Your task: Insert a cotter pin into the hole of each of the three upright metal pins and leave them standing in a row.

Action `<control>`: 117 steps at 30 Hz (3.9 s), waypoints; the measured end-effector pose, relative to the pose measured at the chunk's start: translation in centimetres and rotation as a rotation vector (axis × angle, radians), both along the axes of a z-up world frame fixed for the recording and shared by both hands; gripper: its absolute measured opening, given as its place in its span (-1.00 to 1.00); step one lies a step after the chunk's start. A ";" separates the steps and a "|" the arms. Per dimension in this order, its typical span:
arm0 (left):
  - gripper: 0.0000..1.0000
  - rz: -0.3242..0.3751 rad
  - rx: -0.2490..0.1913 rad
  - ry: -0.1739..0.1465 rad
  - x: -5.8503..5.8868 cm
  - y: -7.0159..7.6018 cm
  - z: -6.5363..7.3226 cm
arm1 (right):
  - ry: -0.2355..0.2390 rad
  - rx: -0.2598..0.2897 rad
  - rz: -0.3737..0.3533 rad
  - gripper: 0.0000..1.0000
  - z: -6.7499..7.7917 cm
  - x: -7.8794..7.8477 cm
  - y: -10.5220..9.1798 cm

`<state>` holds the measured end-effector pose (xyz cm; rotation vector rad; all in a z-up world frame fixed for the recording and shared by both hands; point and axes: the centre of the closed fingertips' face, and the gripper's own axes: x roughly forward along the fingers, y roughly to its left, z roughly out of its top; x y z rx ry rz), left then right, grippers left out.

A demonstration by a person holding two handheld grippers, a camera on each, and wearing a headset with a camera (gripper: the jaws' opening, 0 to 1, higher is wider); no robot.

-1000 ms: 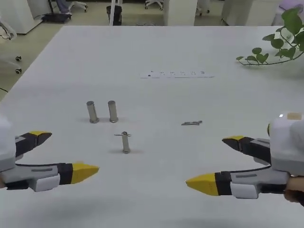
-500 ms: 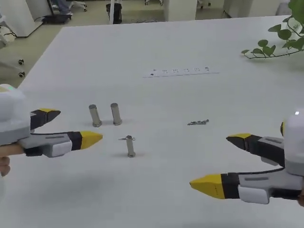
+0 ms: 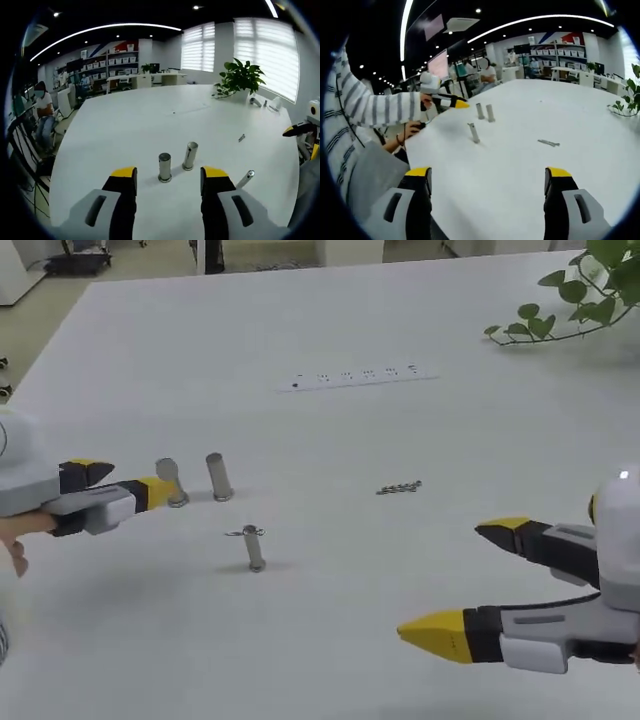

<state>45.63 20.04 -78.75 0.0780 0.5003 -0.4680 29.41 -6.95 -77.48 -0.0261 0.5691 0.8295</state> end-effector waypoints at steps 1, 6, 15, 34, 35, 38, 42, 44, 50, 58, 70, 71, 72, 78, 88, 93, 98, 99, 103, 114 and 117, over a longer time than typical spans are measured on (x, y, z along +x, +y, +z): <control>-0.02 -0.008 0.008 0.001 0.1 -0.1 -0.2 | 0.002 -0.002 -0.003 0.88 0.0 0.0 0.0; -0.13 -0.031 0.037 0.029 1.0 -0.6 -1.5 | 0.011 0.000 -0.022 0.88 -0.2 0.3 -0.3; -0.34 -0.052 0.080 0.061 2.2 -1.2 -3.1 | 0.036 -0.008 -0.024 0.88 -0.8 0.3 -0.3; -0.76 -0.074 0.081 0.031 3.7 -1.5 -3.5 | 0.056 0.007 -0.032 0.89 -1.0 0.4 -0.6; -0.76 -0.076 0.070 0.033 3.7 -1.5 -3.5 | 0.058 0.008 -0.033 0.89 -1.0 0.3 -0.5; -0.77 -0.065 0.047 0.052 3.6 -1.5 -3.4 | 0.062 0.009 -0.034 0.89 -1.1 0.3 -0.5; -0.77 -0.069 0.050 0.062 3.5 -1.3 -3.4 | 0.054 -0.009 -0.024 0.90 -1.1 0.2 -0.6; -0.78 -0.070 0.061 0.068 3.6 -1.1 -3.4 | 0.050 -0.007 -0.030 0.91 -1.0 0.3 -0.7; -0.79 -0.048 0.048 0.111 3.4 -0.1 -3.2 | 0.041 -0.002 -0.044 0.91 -0.7 0.4 -1.0; -0.79 -0.027 0.018 0.085 2.4 1.0 -0.3 | 0.039 -0.010 -0.037 0.91 -0.8 0.3 -0.7; -0.79 -0.092 0.066 0.042 -2.1 0.8 4.8 | 0.034 0.000 -0.033 0.92 -0.5 0.2 0.0; -0.79 -0.093 0.070 0.044 -2.7 0.7 4.9 | 0.033 0.003 -0.037 0.91 -0.5 0.2 0.0; -0.79 -0.093 0.071 0.046 -3.1 0.7 5.0 | 0.034 0.005 -0.041 0.91 -0.5 0.2 0.0; -0.79 -0.077 0.034 0.069 -6.3 -0.7 5.3 | 0.023 0.023 -0.041 0.90 0.0 0.2 0.3; -0.79 -0.081 0.024 0.107 -10.5 -3.3 3.8 | 0.026 0.037 -0.032 0.89 0.0 -0.2 0.6; -0.79 -0.145 0.033 0.131 -11.8 -5.3 2.8 | 0.034 0.040 -0.032 0.89 -0.2 -0.4 0.6; -0.79 -0.198 0.023 0.141 -12.6 -7.7 1.6 | 0.037 0.041 -0.027 0.88 -0.4 -0.6 0.8; -0.79 -0.209 0.022 0.145 -12.7 -8.2 1.0 | 0.038 0.049 -0.027 0.88 -0.3 -0.6 0.8; -0.79 -0.220 0.033 0.157 -12.6 -9.6 -0.3 | 0.042 0.053 -0.021 0.88 -0.3 -0.7 1.0; -0.79 -0.193 0.075 0.179 -12.3 -11.7 -2.9 | 0.066 0.053 -0.025 0.88 -0.9 -1.0 0.8; -0.79 -0.193 0.072 0.188 -12.5 -12.3 -3.2 | 0.067 0.053 -0.027 0.88 -1.0 -1.0 0.8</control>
